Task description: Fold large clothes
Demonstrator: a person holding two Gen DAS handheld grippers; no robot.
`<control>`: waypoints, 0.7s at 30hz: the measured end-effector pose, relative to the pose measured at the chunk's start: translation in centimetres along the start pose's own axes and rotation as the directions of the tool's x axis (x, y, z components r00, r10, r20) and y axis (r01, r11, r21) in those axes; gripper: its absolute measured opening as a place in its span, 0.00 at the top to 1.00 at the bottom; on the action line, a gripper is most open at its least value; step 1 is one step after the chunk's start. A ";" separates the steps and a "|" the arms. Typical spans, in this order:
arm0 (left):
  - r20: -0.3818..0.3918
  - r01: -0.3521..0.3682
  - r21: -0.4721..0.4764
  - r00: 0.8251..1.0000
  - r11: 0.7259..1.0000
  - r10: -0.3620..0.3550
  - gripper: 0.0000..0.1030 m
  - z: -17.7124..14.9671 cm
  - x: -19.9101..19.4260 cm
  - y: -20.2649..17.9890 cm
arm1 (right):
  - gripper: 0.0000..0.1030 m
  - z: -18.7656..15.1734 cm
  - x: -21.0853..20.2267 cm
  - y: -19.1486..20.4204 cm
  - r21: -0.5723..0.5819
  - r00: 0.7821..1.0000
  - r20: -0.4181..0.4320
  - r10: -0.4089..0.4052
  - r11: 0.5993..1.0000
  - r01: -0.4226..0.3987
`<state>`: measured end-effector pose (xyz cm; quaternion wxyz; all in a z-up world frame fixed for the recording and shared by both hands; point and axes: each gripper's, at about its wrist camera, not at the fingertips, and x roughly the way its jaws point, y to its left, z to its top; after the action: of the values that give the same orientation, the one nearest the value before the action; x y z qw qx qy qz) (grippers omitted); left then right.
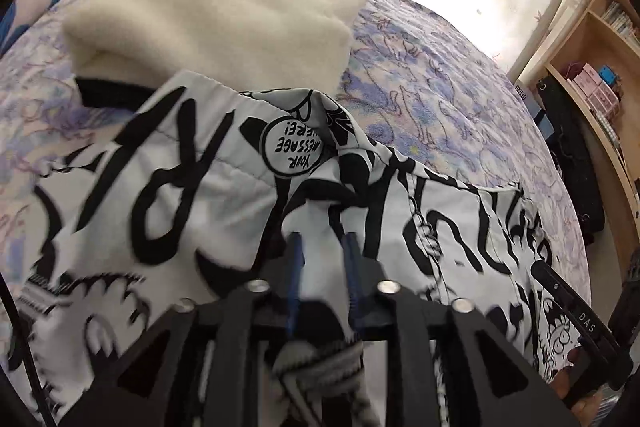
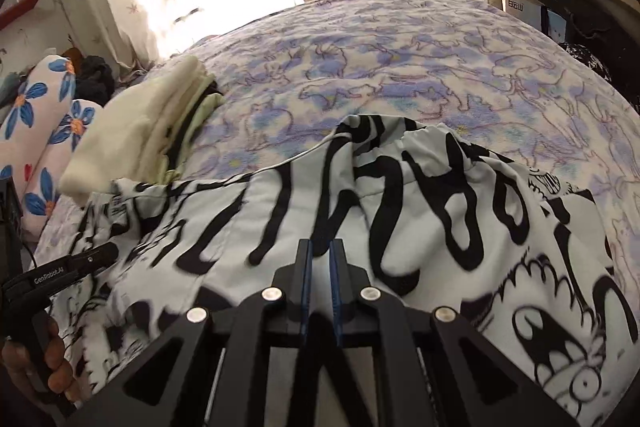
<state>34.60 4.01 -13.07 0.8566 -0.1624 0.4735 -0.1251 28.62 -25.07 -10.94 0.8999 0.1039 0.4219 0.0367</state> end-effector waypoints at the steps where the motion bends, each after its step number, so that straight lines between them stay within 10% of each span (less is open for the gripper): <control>1: 0.007 -0.008 0.006 1.000 1.000 0.008 0.65 -0.2 -0.8 -0.1 | 0.93 -0.3 -0.9 0.5 -0.005 1.000 0.004 0.011 1.000 -0.011; 21: 0.123 0.003 0.141 0.992 0.990 -0.020 0.41 -9.5 -21.3 -2.3 | 0.90 -5.0 -23.6 8.6 -0.185 0.981 0.160 0.106 0.980 -0.076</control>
<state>15.30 8.26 -0.46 0.8929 -0.1118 0.4085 -0.1528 9.81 -19.50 5.52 0.9355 0.0452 0.3338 0.1064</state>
